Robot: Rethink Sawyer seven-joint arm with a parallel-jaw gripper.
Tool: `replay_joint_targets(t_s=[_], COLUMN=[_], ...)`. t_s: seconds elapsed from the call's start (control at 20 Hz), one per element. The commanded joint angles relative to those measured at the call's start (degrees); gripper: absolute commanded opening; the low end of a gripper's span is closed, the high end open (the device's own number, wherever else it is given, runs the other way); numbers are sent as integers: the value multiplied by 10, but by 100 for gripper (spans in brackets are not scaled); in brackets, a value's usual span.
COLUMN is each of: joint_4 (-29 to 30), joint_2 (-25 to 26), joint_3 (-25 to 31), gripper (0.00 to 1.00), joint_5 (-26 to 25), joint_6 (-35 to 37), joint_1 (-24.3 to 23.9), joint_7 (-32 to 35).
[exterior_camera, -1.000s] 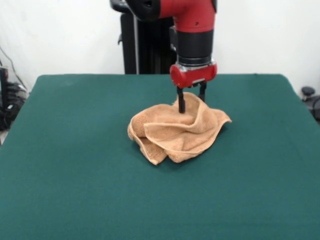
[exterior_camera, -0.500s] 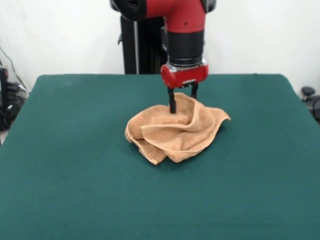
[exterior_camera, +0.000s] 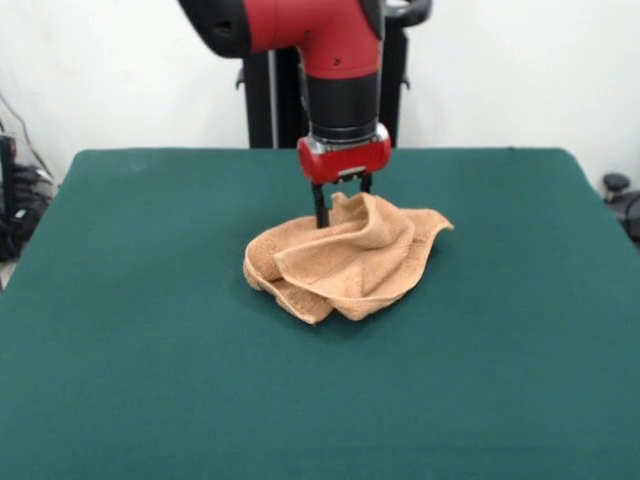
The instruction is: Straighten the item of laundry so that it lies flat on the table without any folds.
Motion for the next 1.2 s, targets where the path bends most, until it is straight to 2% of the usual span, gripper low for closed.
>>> replay_joint_targets(t_s=[0.05,0.55,0.95,1.2], joint_4=[-23,-11,-16,5], joint_2=[50,40,55,33], joint_3=[37,28,41,48], gripper=[100,100,100,100], joint_5=[-34,-28,-13,3], joint_6=[41,36,55,61], joint_1=[-1,8,-4,-6], joint_7=[-96,-66,-83,-78])
